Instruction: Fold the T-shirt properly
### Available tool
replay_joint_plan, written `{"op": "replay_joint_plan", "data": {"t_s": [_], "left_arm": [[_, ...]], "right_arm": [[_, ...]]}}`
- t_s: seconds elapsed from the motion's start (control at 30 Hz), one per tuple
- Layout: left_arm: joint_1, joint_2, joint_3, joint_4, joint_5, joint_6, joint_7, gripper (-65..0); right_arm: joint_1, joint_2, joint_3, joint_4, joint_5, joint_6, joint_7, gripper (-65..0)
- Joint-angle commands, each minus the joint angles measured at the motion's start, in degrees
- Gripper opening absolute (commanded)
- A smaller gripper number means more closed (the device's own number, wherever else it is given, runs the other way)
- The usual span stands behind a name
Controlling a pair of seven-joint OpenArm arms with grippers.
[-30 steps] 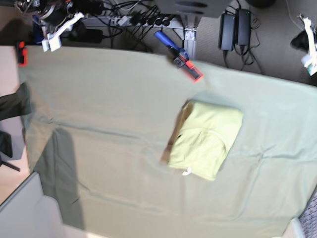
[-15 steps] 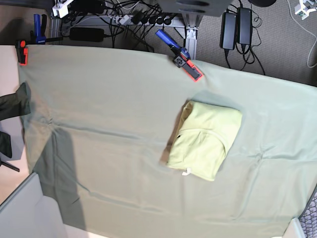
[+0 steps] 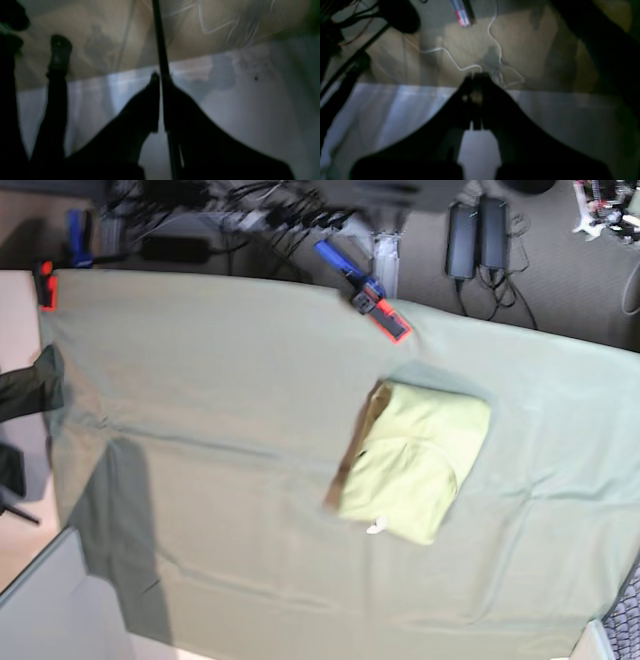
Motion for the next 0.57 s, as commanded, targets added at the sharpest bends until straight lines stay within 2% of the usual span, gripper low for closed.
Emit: {"op": "replay_joint_plan", "data": {"t_s": [0.0,0.1,0.3,0.37,0.43,0.53], "left_arm": [[-1.9,0.5,1.0,-1.6,-0.2,-0.9,0.4,-62.5],[-8.7,4.1,6.1,-7.8,0.3,-1.0,1.0,-62.5],[-17.0,10.3,16.2,-17.3,0.3,0.2,-3.3,-62.5],[-18.1,12.8,17.8,-19.1,0.3,0.9,-3.4,-62.5],[-18.8,15.0,18.1,-20.5,0.3,3.8,-4.5,-62.5],[-19.1,17.2,17.6,-21.7,0.3,5.1,-6.4,-62.5]], "right_arm": [[1.3,0.7,-1.4,-0.9,-1.7,-3.0,-0.6,-65.0],[6.8,-0.7,-6.8,-5.5,-6.3,-5.7,-1.7,-65.0],[17.4,-4.8,-11.6,-15.3,-10.4,-6.3,-0.4,-65.0],[20.4,-5.4,-11.6,-17.4,-11.7,-6.3,1.4,-65.0],[23.0,-5.7,-11.6,-18.4,-12.0,-6.3,2.6,-65.0],[26.3,-6.1,-11.6,-18.5,-12.0,-6.2,2.7,-65.0]]}}
